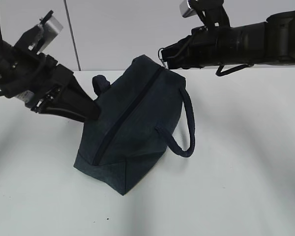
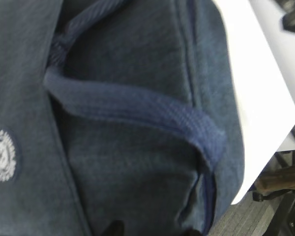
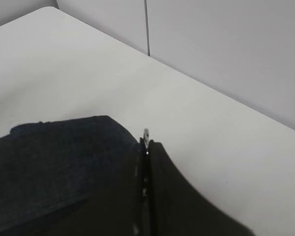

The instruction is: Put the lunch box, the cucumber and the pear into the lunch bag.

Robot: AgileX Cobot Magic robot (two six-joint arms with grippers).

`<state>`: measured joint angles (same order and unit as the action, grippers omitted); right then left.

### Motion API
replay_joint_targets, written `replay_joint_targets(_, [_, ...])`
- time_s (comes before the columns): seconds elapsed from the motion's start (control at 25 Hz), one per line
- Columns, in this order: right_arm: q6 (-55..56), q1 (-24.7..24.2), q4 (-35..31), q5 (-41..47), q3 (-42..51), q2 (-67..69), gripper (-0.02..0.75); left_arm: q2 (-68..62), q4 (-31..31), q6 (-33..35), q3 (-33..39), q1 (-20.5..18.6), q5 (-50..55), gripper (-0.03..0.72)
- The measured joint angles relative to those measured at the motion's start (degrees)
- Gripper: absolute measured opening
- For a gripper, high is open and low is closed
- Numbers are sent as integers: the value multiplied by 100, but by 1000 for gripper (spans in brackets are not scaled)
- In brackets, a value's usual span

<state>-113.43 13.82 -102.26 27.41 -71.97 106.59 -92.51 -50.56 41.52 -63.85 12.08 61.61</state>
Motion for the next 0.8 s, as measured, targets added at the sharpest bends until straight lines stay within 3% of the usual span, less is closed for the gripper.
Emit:
replay_joint_targets(0.16, [0,0,0,0,0,0,6,157,257,-233,-47,0,69,256])
replay_joint_targets(0.44, [0,0,0,12,0,0,6,811,263,-427,-783,-191,59,256])
replay_joint_targets(0.6, [0,0,0,12,0,0,6,890,72,-445,-1010,-164,-699,256])
replay_joint_targets(0.8, [0,0,0,22,0,0,6,577,-99,-445,-1044,154,-2026,256])
